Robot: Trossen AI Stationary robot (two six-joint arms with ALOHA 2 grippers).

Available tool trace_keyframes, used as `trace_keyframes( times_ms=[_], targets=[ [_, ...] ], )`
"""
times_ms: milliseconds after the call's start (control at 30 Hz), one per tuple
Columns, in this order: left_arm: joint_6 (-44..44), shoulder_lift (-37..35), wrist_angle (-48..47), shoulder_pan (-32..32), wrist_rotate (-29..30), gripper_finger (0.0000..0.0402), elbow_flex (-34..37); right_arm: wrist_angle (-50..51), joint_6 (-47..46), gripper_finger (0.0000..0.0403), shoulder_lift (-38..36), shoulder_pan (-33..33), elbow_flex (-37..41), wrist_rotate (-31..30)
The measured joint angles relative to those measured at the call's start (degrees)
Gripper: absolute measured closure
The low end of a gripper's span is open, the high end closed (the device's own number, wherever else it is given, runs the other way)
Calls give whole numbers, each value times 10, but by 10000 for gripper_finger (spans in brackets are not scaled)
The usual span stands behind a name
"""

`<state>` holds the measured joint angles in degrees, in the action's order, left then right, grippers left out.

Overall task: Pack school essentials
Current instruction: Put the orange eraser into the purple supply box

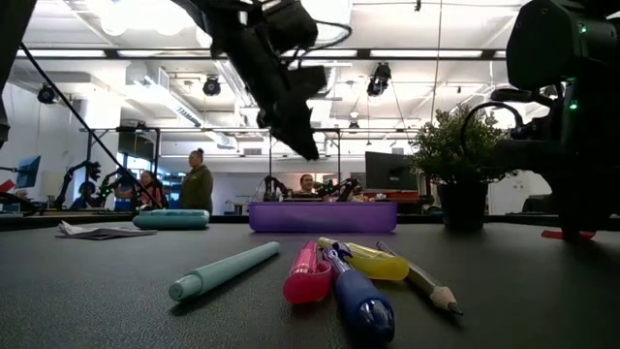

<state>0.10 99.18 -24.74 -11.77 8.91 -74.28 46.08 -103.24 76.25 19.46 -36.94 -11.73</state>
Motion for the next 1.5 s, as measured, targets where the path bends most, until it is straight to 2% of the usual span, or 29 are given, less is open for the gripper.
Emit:
trace_keyframes(
  times_ms=[167, 333, 467, 567, 733, 900, 1100, 1300, 1500],
  targets=[
    [-14, -22, 3, 0, -56, 242, -11, -14, 34, 350, -3, 0, -23, 2],
    [-23, -31, 9, 0, -171, 242, -17, -21, 78, 350, -4, 0, -46, 1],
    [-80, -30, 27, 0, -255, 242, -11, -20, 112, 350, -4, 0, -63, -2],
    [-118, -29, 50, 2, -293, 242, -4, -20, 137, 350, -4, 0, -77, -3],
    [-156, -29, 70, 2, -325, 242, -3, -28, 200, 350, -4, 0, -107, -24],
    [-187, -28, 82, 3, -347, 242, 2, -34, 282, 350, -4, 0, -158, -94],
    [-304, -28, 191, 3, -397, 242, 36, -36, 457, 350, 0, 0, -230, -182],
    [-357, -28, 237, 3, -382, 242, 43, -34, 585, 350, 9, 0, -293, -222],
    [-403, -28, 293, 3, -373, 242, 43, -32, 639, 350, 12, 0, -323, -245]
  ],
)
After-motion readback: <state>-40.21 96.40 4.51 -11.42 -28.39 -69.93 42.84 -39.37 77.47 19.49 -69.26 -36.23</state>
